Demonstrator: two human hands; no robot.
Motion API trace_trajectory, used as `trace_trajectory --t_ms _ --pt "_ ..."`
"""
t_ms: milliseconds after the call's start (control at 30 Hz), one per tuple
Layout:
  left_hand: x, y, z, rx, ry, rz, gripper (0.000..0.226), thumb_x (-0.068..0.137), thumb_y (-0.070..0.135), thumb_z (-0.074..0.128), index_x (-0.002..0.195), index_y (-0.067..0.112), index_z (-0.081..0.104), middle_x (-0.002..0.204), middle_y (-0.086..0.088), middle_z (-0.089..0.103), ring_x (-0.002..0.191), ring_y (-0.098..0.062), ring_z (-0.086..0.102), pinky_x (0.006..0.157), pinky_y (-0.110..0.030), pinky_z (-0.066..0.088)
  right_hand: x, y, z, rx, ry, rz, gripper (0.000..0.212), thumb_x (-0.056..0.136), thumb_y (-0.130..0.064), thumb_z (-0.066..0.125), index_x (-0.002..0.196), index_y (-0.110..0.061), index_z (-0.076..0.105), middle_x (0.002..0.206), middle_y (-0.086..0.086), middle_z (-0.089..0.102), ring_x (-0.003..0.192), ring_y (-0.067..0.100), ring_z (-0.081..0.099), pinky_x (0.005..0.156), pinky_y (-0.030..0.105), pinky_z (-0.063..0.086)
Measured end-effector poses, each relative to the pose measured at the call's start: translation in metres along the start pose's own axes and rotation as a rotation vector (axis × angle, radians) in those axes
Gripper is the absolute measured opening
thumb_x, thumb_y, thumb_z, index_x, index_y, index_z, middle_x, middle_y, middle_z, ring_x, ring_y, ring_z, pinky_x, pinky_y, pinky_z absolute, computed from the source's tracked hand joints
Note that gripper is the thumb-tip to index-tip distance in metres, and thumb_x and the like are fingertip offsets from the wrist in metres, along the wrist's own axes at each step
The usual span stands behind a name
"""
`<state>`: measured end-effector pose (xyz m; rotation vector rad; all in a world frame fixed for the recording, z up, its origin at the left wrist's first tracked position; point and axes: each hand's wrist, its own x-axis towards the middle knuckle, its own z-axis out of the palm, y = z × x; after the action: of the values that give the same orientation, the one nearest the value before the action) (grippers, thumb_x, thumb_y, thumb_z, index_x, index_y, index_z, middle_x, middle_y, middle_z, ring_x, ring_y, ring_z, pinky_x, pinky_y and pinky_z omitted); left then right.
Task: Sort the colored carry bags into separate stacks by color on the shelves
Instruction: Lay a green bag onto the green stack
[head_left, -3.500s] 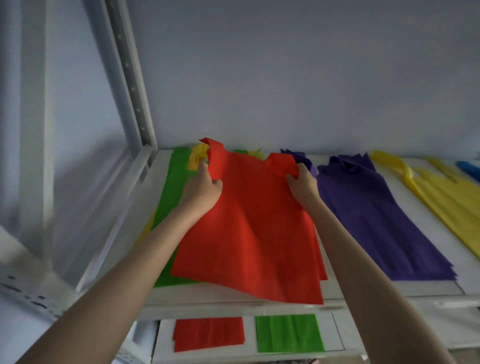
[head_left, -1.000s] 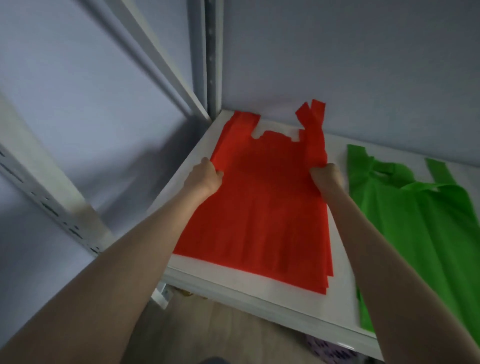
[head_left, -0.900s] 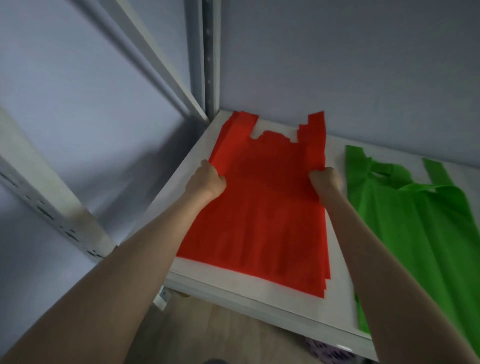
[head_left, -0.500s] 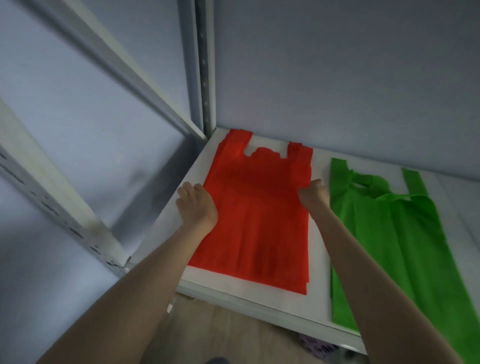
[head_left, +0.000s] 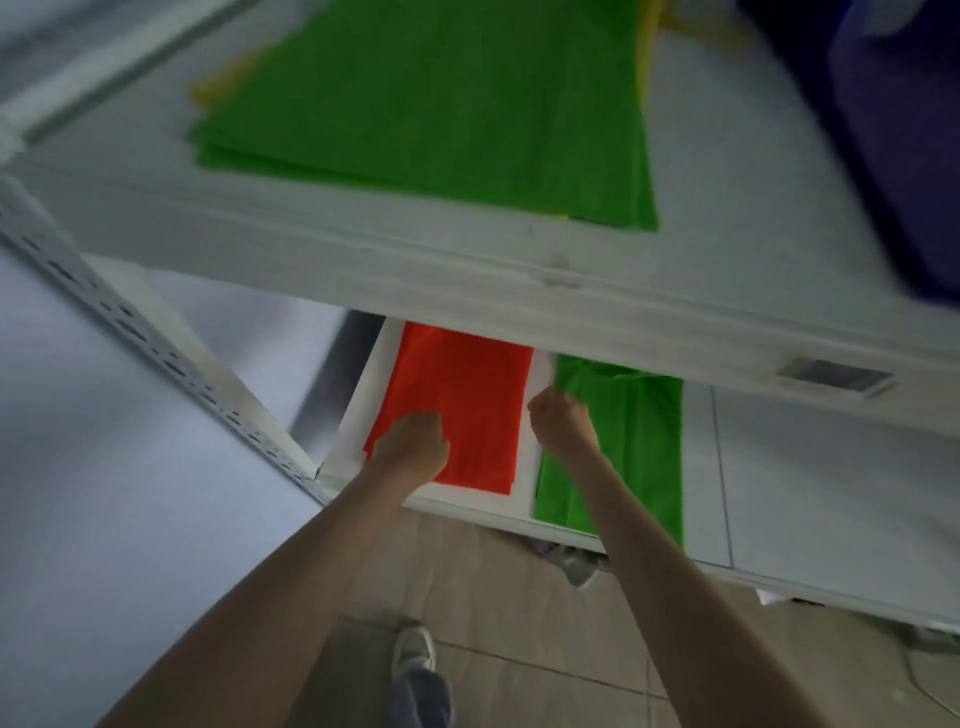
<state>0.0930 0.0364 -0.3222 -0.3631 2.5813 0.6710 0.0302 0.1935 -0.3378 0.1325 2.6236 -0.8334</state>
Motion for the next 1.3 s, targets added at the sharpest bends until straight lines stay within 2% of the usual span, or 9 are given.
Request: trace_trajectory --t_ms 100,233,367,500,700,933,1033,1167,1300 --pt "-0.042 0.015 -0.017 0.011 -0.016 0.003 0.034 0.095 0.008 0.037 0.062 0.009 0.046 0.056 0.001 0.035 0.049 -0.009 0.033 0.049 -0.021 0.031 -0.044 -0.012 -0.027 -0.008 -0.044 -0.057 0.032 0.094 -0.001 0.035 0.078 -0.005 0.062 0.079 0.006 0.06 0.07 0.017 0.058 0.059 0.022 0.044" --pt "-0.099 0.03 -0.04 0.04 0.004 0.034 0.036 0.095 0.008 0.037 0.059 0.01 0.04 0.057 0.001 0.034 0.049 -0.009 0.031 0.046 -0.022 0.026 -0.108 -0.026 -0.06 0.01 -0.053 -0.113 0.031 0.097 -0.006 0.035 0.112 0.0 0.061 0.117 0.014 0.064 0.099 0.024 0.062 0.08 0.027 0.05" --pt "-0.147 0.04 -0.062 0.027 -0.006 0.085 0.033 0.095 0.008 0.033 0.102 -0.015 0.056 0.095 -0.027 0.061 0.077 -0.036 0.061 0.064 -0.041 0.046 -0.159 -0.041 -0.083 0.018 -0.013 -0.158 0.031 0.097 -0.008 0.038 0.112 -0.002 0.064 0.12 0.015 0.064 0.105 0.027 0.062 0.082 0.028 0.047" --pt "-0.189 0.046 -0.087 0.073 0.007 0.162 0.03 0.097 0.01 0.032 0.079 0.004 0.056 0.066 -0.004 0.047 0.062 -0.017 0.049 0.057 -0.025 0.035 -0.201 -0.055 -0.107 0.002 -0.005 -0.186 0.026 0.096 -0.01 0.043 0.111 -0.001 0.062 0.117 0.015 0.065 0.086 0.02 0.062 0.069 0.021 0.045" --pt "-0.218 0.064 -0.163 -0.03 0.101 0.28 0.027 0.096 0.011 0.041 0.075 0.006 0.057 0.078 -0.007 0.057 0.075 -0.022 0.057 0.064 -0.033 0.043 -0.233 -0.102 -0.163 -0.084 -0.129 -0.259 0.023 0.096 -0.01 0.047 0.112 0.001 0.059 0.111 0.019 0.067 0.058 0.004 0.05 0.053 0.012 0.045" --pt "-0.184 0.111 -0.261 -0.052 0.381 0.285 0.017 0.096 0.013 0.042 0.088 0.008 0.055 0.076 -0.005 0.051 0.081 -0.019 0.05 0.07 -0.029 0.037 -0.188 -0.16 -0.238 -0.051 0.001 -0.296 0.027 0.095 -0.011 0.045 0.109 0.004 0.062 0.1 0.015 0.066 0.072 0.019 0.057 0.059 0.02 0.044" --pt "-0.158 0.121 -0.288 -0.026 0.495 0.181 0.023 0.096 0.013 0.043 0.107 0.0 0.058 0.106 -0.018 0.061 0.1 -0.03 0.058 0.082 -0.036 0.045 -0.143 -0.173 -0.262 0.004 0.181 -0.322 0.029 0.094 -0.012 0.045 0.112 0.003 0.061 0.101 0.018 0.062 0.085 0.02 0.05 0.065 0.029 0.043" --pt "-0.117 0.115 -0.3 0.037 0.468 -0.006 0.037 0.097 0.018 0.044 0.129 -0.002 0.044 0.13 -0.022 0.049 0.12 -0.036 0.049 0.096 -0.042 0.044 -0.087 -0.188 -0.279 0.047 0.303 -0.287 0.029 0.094 -0.012 0.045 0.112 0.006 0.058 0.098 0.02 0.058 0.088 0.02 0.046 0.075 0.03 0.037" --pt "-0.076 0.096 -0.304 0.032 0.363 -0.126 0.044 0.099 0.021 0.042 0.137 0.0 0.034 0.138 -0.021 0.041 0.126 -0.034 0.044 0.101 -0.04 0.042 -0.043 -0.201 -0.277 -0.018 0.282 -0.186 0.032 0.095 -0.007 0.04 0.122 0.005 0.054 0.125 0.022 0.058 0.114 0.031 0.055 0.089 0.033 0.043"
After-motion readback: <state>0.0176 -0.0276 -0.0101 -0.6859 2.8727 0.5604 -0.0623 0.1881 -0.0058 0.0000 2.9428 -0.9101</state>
